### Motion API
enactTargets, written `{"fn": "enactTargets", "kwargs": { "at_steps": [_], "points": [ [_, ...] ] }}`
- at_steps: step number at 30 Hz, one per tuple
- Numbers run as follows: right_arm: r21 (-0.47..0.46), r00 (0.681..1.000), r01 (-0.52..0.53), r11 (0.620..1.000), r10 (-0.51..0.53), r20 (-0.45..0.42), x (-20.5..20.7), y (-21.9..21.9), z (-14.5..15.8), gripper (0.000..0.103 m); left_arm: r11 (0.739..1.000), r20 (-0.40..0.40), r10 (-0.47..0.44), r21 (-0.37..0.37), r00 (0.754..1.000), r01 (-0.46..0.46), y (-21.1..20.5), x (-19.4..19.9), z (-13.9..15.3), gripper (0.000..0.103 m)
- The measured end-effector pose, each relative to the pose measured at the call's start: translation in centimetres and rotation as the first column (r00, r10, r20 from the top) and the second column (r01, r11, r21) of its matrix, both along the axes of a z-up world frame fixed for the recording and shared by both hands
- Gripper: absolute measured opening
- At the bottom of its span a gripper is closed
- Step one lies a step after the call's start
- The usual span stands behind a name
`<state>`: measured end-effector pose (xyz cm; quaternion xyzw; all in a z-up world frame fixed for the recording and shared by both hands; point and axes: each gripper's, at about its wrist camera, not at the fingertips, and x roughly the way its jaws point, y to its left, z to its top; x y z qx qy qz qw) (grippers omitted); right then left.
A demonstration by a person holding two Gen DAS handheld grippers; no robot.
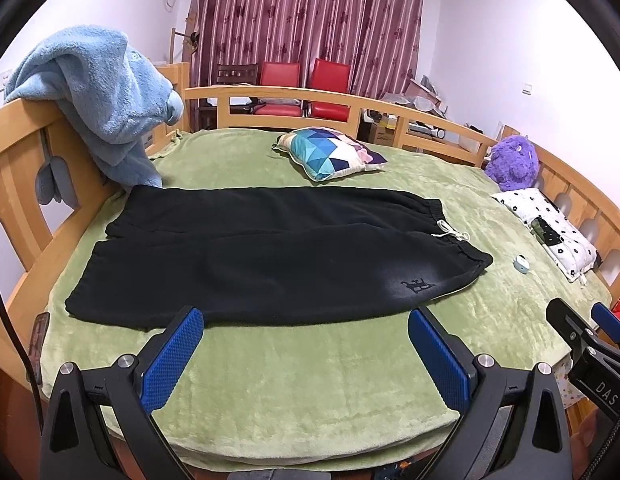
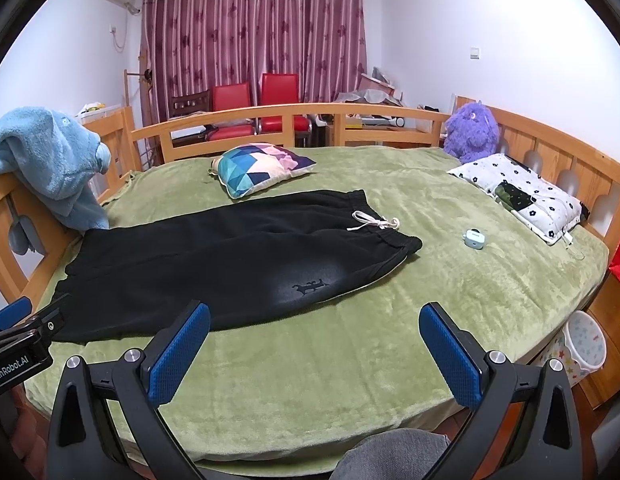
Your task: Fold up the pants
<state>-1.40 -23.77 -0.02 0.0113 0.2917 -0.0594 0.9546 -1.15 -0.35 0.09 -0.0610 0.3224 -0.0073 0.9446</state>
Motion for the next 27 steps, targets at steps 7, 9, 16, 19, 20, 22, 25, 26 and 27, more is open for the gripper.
{"fn": "enactTargets", "kwargs": {
  "at_steps": [7, 9, 16, 19, 20, 22, 25, 26, 27],
  "points": [
    [0.001, 1.0, 0.003, 1.0, -0.003, 0.001, -0.15, -0.14, 0.05, 0.103, 1.0, -0.002, -0.003, -0.009, 1.0, 0.003, 0.19, -0.09, 0.02, 0.103],
    [-0.001, 1.0, 0.0, 1.0, 0.0, 0.002, -0.22, -0.17, 0.07, 0.103, 1.0, -0.001, -0.006, -0.009, 1.0, 0.006, 0.18, -0.1, 0.02, 0.103],
    [0.011, 1.0, -0.002, 1.0, 0.002, 0.01, -0.56, 0.03, 0.34, 0.103, 1.0, 0.0, -0.005, -0.012, 1.0, 0.005, 0.12, -0.18, -0.02, 0.103],
    [0.01, 1.0, -0.002, 1.0, 0.002, 0.011, -0.61, 0.19, 0.48, 0.103, 1.0, 0.0, -0.007, -0.012, 1.0, 0.007, 0.1, -0.2, 0.0, 0.103],
    [0.009, 1.0, -0.001, 1.0, 0.001, 0.011, -0.56, 0.21, 0.49, 0.103, 1.0, 0.001, -0.007, -0.013, 1.0, 0.007, 0.08, -0.21, 0.0, 0.103],
    [0.007, 1.0, -0.001, 1.0, 0.001, 0.012, -0.63, 0.3, 0.64, 0.103, 1.0, 0.0, -0.009, -0.013, 1.0, 0.009, 0.01, -0.25, -0.02, 0.103],
    [0.008, 1.0, -0.001, 1.0, 0.001, 0.011, -0.64, 0.24, 0.62, 0.103, 1.0, 0.001, -0.012, -0.015, 1.0, 0.012, -0.22, -0.66, -0.09, 0.103],
    [0.008, 1.0, -0.002, 1.0, 0.002, 0.011, -0.65, 0.23, 0.59, 0.103, 1.0, 0.001, -0.014, -0.017, 1.0, 0.014, -0.23, -0.77, -0.09, 0.103],
    [0.008, 1.0, -0.001, 1.0, 0.001, 0.011, -0.65, 0.23, 0.58, 0.103, 1.0, 0.002, -0.015, -0.018, 1.0, 0.015, -0.21, -0.82, -0.09, 0.103]
  ]
}}
